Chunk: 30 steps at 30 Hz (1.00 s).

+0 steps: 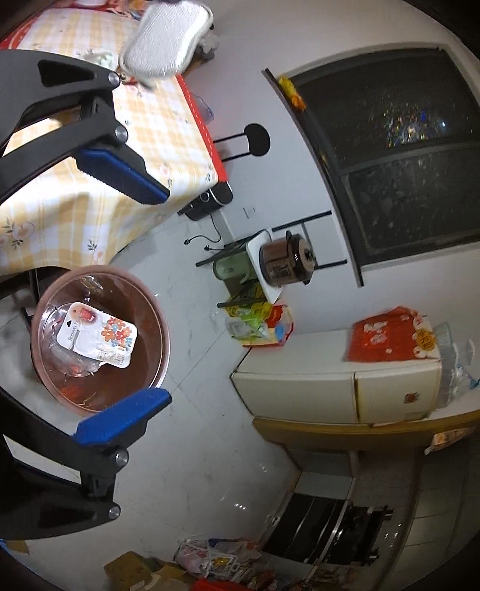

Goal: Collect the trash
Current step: 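Open the right gripper over the brown bin while the left carries the grey sponge, then lower the grey sponge into the brown bin and open the left gripper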

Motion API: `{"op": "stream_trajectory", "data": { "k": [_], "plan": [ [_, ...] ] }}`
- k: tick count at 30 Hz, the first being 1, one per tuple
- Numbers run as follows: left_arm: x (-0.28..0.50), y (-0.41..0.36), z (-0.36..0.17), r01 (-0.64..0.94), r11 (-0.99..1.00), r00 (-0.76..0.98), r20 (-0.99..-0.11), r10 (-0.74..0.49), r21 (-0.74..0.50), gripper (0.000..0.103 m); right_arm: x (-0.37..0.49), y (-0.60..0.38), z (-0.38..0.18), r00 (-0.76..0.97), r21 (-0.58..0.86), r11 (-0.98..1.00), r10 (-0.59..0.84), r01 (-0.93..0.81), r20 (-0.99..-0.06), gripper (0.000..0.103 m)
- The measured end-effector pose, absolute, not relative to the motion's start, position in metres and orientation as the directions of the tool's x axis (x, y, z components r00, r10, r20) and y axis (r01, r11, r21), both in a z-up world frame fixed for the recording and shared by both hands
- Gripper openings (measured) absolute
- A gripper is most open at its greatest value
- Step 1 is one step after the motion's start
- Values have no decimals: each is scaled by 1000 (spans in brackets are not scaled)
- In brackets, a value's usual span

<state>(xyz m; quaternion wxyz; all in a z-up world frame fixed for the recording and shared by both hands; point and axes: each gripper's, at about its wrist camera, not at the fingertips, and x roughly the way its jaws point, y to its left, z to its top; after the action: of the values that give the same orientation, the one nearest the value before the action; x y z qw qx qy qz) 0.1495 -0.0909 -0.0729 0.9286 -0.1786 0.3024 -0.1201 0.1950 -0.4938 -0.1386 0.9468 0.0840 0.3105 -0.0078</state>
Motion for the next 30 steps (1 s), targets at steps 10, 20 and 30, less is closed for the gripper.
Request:
{"op": "stream_trajectory", "data": {
  "k": [10, 20, 30],
  "plan": [
    [194, -186, -86, 270, 869, 705, -529, -472, -415, 17, 159, -518, -116, 822, 165, 983, 31, 78, -569, 98],
    [257, -322, -118, 451, 758, 568, -503, -651, -471, 25, 124, -564, -121, 815, 177, 971, -30, 161, -579, 98],
    [256, -307, -103, 459, 786, 616, -489, -617, -414, 93, 117, -566, -136, 798, 215, 956, -31, 199, -602, 98]
  ]
}}
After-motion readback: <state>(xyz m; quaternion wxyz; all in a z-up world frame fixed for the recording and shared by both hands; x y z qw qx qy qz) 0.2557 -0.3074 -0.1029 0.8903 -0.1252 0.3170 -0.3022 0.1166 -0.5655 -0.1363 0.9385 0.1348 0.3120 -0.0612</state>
